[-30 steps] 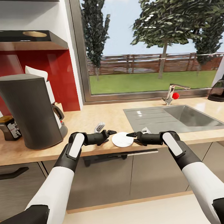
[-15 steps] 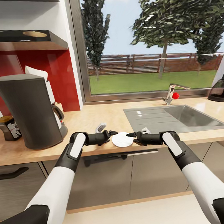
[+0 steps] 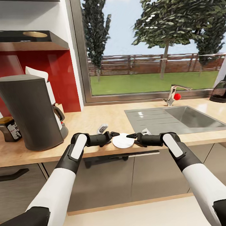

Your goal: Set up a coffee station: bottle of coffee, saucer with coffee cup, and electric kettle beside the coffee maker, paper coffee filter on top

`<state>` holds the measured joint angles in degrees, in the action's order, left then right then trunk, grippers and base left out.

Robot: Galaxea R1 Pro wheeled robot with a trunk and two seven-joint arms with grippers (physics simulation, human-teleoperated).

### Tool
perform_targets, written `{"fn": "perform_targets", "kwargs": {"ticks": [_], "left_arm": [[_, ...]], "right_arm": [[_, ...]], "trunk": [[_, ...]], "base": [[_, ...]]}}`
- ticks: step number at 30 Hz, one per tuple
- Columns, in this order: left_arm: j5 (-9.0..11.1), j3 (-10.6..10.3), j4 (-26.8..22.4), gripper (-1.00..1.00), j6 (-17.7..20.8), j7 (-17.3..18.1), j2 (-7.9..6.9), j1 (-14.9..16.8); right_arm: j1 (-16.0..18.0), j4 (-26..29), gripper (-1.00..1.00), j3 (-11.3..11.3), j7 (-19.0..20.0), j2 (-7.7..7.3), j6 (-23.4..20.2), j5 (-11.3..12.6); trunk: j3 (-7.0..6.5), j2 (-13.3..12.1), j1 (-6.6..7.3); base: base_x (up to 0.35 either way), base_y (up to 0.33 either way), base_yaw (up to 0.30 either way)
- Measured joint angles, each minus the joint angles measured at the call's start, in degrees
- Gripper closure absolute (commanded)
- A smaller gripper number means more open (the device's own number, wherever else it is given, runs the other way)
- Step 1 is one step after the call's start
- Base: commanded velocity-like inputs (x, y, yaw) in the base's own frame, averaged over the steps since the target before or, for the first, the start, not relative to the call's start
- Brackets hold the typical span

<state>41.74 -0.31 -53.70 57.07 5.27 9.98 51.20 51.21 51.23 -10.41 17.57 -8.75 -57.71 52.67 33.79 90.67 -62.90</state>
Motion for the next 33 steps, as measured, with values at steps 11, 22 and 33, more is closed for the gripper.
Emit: {"fn": "perform_targets", "kwargs": {"ticks": [11,22,33], "left_arm": [[0.0,-0.1,-0.1,-1.0,0.0,0.1,0.0,0.0],[-0.1,-0.2,-0.1,-1.0,0.0,0.1,0.0,0.0],[-0.3,-0.1,0.0,-1.0,-0.1,0.2,0.0,0.0]], "right_arm": [[0.0,0.0,-1.0,0.0,0.0,0.0,0.0,0.0],[0.0,0.0,-1.0,0.0,0.1,0.01,0.0,0.0],[0.0,0.0,-1.0,0.1,0.1,0.21,0.0,0.0]], "trunk": [[0.0,0.0,0.0],[0.0,0.0,0.0],[0.0,0.0,0.0]], "base": [[0.0,0.0,0.0],[0.0,0.0,0.0],[0.0,0.0,0.0]]}}
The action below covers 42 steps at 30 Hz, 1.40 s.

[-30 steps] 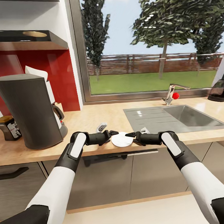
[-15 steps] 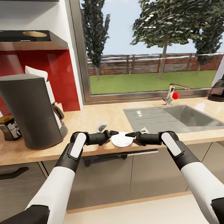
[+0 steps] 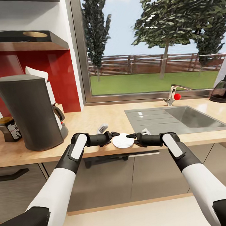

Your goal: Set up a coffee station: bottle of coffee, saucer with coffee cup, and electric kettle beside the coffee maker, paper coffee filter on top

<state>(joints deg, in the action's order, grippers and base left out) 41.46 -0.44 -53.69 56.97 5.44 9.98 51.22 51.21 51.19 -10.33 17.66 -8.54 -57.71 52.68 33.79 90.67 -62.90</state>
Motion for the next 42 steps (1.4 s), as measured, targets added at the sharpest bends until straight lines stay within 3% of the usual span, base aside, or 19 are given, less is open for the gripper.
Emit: {"fn": "perform_targets", "kwargs": {"ticks": [12,42], "left_arm": [[0.0,0.0,3.1,-1.0,-0.1,0.1,0.0,0.0],[0.0,0.0,3.0,-1.0,-0.1,0.0,0.0,0.0]], "right_arm": [[0.0,0.0,-1.0,0.0,0.0,0.15,0.0,0.0],[-0.1,0.1,-1.0,-0.1,0.0,0.15,0.0,0.2]], "trunk": [[-0.01,0.0,0.0],[0.0,0.0,0.0]], "base": [[0.0,0.0,0.0],[0.0,0.0,0.0]]}}
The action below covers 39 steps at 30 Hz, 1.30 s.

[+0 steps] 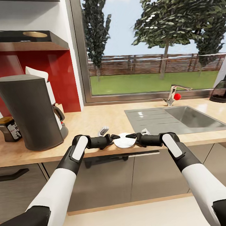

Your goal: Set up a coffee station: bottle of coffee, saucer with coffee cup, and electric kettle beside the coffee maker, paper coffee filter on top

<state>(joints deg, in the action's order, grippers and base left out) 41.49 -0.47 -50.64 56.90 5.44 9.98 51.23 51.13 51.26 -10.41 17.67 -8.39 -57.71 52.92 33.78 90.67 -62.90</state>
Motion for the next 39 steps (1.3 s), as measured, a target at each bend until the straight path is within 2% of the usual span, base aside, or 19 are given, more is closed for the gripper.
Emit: {"fn": "perform_targets", "kwargs": {"ticks": [8,13,17,29,30,31,39], "left_arm": [[0.0,0.0,0.0,-1.0,0.0,0.0,0.0,0.0],[0.0,0.0,0.3,-1.0,0.1,1.0,-0.01,0.0],[-0.3,0.0,0.5,-1.0,0.1,2.4,0.0,0.0],[-0.2,0.0,0.5,-1.0,0.2,2.8,0.0,0.0],[-0.2,0.0,0.5,-1.0,0.2,2.8,0.0,0.0],[-0.2,0.0,0.5,-1.0,0.2,2.7,0.0,0.0],[-0.2,0.0,0.5,-1.0,0.2,2.8,0.0,0.0]], "right_arm": [[0.0,0.0,-1.0,0.0,0.1,0.0,-0.1,0.3],[0.0,0.0,-1.0,0.0,0.2,0.0,-0.1,2.3],[0.0,0.0,-1.0,0.0,0.2,0.0,-0.1,3.0],[0.0,0.0,-1.0,0.0,0.2,0.0,-0.1,3.3],[0.0,0.0,1.0,0.0,0.2,0.0,-0.1,3.3],[0.0,0.0,1.0,0.0,0.1,0.0,0.0,2.3],[0.0,0.0,1.0,0.0,0.3,0.0,0.0,2.2]], "trunk": [[0.0,0.0,0.0],[0.0,0.0,0.0],[0.01,0.0,0.0],[0.01,0.0,0.0],[0.01,0.0,0.0],[0.01,0.0,-0.01],[0.01,0.0,-0.01]], "base": [[0.0,0.0,0.0],[0.0,0.0,0.0],[0.0,0.0,0.0],[0.0,0.0,0.0],[0.0,0.0,0.0],[0.0,0.0,0.0],[0.0,0.0,0.0]]}}
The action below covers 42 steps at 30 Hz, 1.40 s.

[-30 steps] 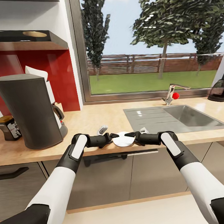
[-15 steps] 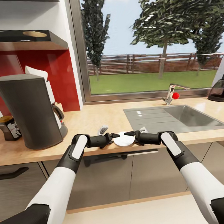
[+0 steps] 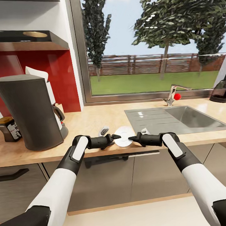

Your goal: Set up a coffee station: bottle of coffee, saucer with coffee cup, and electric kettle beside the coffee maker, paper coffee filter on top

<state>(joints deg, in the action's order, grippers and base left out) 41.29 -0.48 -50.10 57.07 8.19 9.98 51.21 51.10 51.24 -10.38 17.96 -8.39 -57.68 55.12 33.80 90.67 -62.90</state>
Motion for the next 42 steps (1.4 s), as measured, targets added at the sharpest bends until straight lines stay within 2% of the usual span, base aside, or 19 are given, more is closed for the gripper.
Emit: {"fn": "perform_targets", "kwargs": {"ticks": [13,16,19,29,31,38,40,42], "left_arm": [[0.1,0.0,-0.3,-1.0,0.0,0.0,0.0,0.0],[0.2,0.2,-1.8,-1.0,0.1,0.1,0.0,0.0],[-0.3,0.4,-5.5,-1.0,0.1,0.0,0.0,0.0],[-0.4,0.4,-7.5,-1.0,0.1,0.0,-0.01,0.0],[-0.4,0.5,-8.8,-1.0,0.2,0.1,-0.01,-0.1],[-0.4,1.0,-18.1,-1.0,0.5,0.2,-0.01,0.0],[-0.4,1.0,-21.1,-1.0,0.5,1.2,-0.01,-0.1],[-0.4,0.9,-23.8,-1.0,0.5,4.8,-0.02,-0.1]], "right_arm": [[0.0,0.0,1.0,0.0,0.0,0.0,0.0,0.0],[0.0,0.0,1.0,0.0,0.0,0.0,0.0,0.0],[0.0,0.0,1.0,0.1,-0.2,-0.06,0.0,0.0],[0.0,0.0,1.0,0.2,-0.2,-0.16,0.0,0.0],[0.0,0.0,1.0,0.2,-0.2,-0.17,0.0,0.0],[0.0,0.0,1.0,0.3,-0.1,-0.32,0.0,0.1],[0.0,0.0,1.0,0.4,-0.1,-0.34,0.0,0.1],[0.0,0.0,1.0,0.4,-0.1,-0.34,0.0,0.2]], "trunk": [[0.0,0.0,0.0],[0.0,0.0,0.0],[0.0,0.0,0.0],[0.0,0.0,0.0],[0.0,0.0,0.0],[0.0,0.0,0.0],[0.0,0.0,0.0],[0.0,0.0,0.0]], "base": [[0.0,0.0,0.0],[0.0,0.0,0.0],[0.0,0.0,0.0],[0.0,0.0,0.0],[0.0,0.0,0.0],[0.0,0.0,0.0],[0.0,0.0,0.0],[0.0,0.0,0.0]]}}
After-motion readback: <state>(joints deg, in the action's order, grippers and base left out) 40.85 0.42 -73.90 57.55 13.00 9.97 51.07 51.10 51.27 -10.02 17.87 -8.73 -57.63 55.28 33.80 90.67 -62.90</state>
